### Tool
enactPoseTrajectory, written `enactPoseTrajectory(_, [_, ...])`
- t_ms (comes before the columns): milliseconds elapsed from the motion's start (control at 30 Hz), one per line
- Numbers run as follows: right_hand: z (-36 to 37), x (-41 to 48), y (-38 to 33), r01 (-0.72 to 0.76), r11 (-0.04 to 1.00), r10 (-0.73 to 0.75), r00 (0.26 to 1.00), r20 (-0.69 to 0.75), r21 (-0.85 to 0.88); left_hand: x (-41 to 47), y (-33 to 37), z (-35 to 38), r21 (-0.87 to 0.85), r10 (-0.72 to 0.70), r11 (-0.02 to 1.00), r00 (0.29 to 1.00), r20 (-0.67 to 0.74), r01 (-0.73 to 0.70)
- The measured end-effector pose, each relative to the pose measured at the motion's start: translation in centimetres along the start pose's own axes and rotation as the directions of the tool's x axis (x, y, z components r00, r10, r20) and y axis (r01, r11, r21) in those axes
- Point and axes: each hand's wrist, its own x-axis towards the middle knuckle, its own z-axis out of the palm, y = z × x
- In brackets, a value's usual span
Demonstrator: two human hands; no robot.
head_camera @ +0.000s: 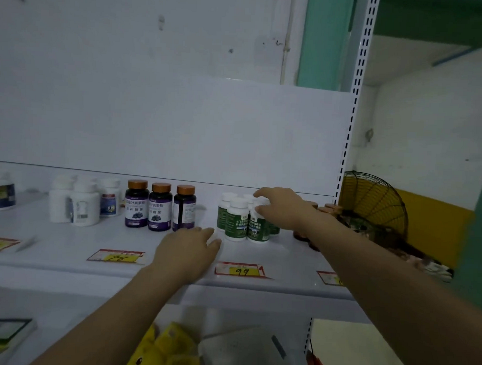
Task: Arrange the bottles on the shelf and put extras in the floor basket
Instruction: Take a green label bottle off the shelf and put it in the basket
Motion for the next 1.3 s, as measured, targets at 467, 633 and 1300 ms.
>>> enactPoseTrajectory(467, [2.2, 2.9, -3.7, 0.035, 0.98, -0.049, 0.996, -0.068, -0.194, -0.2, -0.1, 2.2, 0.066, -0.006, 0.998, 0.999, -0.052, 0.009])
enactPoseTrajectory(633, [2.6, 3.1, -4.6, -0.011, 0.984, -0.005, 0.996, -0.093, -0.18, -0.4, -0.3, 2.2, 0.056, 0.002, 0.998, 1.0, -0.019, -0.001])
enactPoseTrajectory(1300, [-4.1, -1.2, -5.3, 0.172, 0.883, -0.187, 0.982, -0.008, 0.437, -0.4, -0.3, -1.3, -0.694, 0.097, 0.707, 0.991, -0.094, -0.135])
